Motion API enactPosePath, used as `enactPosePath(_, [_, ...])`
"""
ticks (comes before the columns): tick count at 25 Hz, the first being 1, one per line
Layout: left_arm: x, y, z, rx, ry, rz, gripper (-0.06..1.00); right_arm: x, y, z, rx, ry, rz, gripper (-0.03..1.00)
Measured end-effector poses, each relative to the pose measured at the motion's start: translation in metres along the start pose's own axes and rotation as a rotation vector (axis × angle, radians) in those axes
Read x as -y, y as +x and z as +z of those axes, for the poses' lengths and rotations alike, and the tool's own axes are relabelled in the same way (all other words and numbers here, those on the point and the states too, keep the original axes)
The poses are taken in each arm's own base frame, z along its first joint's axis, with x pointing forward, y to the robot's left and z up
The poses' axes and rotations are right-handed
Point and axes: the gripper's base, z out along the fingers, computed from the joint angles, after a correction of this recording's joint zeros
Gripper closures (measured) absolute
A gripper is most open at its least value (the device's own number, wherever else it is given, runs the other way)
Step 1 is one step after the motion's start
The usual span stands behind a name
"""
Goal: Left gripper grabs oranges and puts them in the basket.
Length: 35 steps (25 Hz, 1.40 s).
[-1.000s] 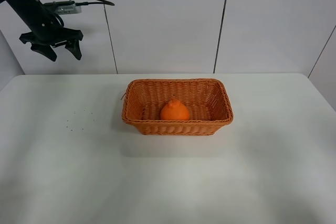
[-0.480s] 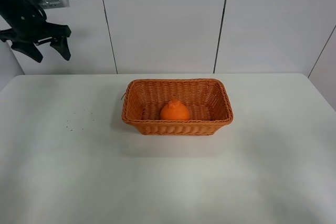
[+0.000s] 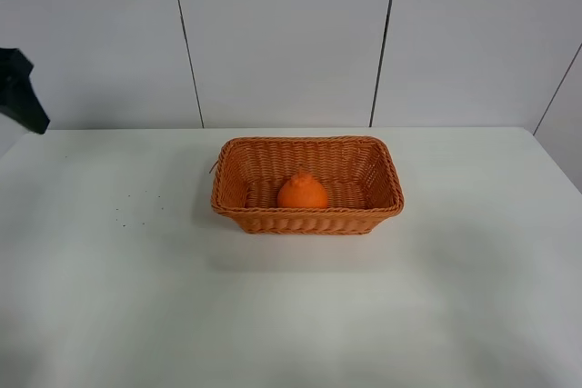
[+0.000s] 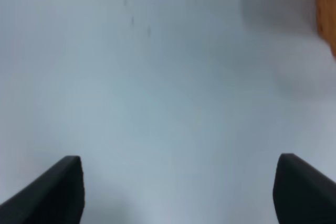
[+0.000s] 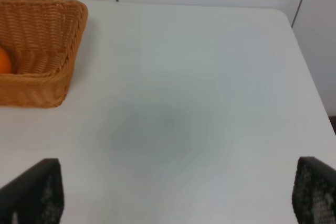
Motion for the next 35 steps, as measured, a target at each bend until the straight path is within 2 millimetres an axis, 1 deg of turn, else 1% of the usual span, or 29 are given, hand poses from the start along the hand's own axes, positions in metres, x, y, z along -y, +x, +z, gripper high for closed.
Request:
enactPosePath(2, [0.002, 0.032, -0.004, -0.002, 0.0, 0.0, 0.1, 0.0, 0.0, 0.0, 0.0, 0.0, 0.0, 0.27])
enactPosePath(4, [0.003, 0.069, -0.008, 0.014, -0.001, 0.001, 0.1, 0.0, 0.0, 0.0, 0.0, 0.0, 0.0, 0.27])
enactPosePath(8, [0.006, 0.135, -0.01, 0.087, -0.004, 0.004, 0.1, 0.0, 0.0, 0.0, 0.0, 0.0, 0.0, 0.27])
enactPosePath(11, [0.008, 0.174, -0.006, 0.203, -0.009, 0.008, 0.1, 0.0, 0.0, 0.0, 0.0, 0.0, 0.0, 0.27])
enactPosePath(15, [0.008, 0.214, 0.004, 0.349, -0.026, 0.014, 0.1, 0.0, 0.0, 0.0, 0.0, 0.0, 0.0, 0.27])
enactPosePath(18, [0.007, 0.232, 0.012, 0.409, -0.044, 0.019, 0.1, 0.0, 0.0, 0.0, 0.0, 0.0, 0.0, 0.27])
enactPosePath(20, [0.006, 0.239, 0.015, 0.45, -0.049, 0.014, 0.1, 0.0, 0.0, 0.0, 0.0, 0.0, 0.0, 0.27])
enactPosePath(22, [0.006, 0.242, 0.014, 0.484, -0.056, 0.004, 0.1, 0.0, 0.0, 0.0, 0.0, 0.0, 0.0, 0.27])
enactPosePath(30, [0.006, 0.244, 0.012, 0.504, -0.06, -0.002, 0.1, 0.0, 0.0, 0.0, 0.0, 0.0, 0.0, 0.27])
enactPosePath(35, [0.006, 0.258, 0.007, 0.61, -0.063, -0.001, 0.1, 0.0, 0.0, 0.0, 0.0, 0.0, 0.0, 0.27])
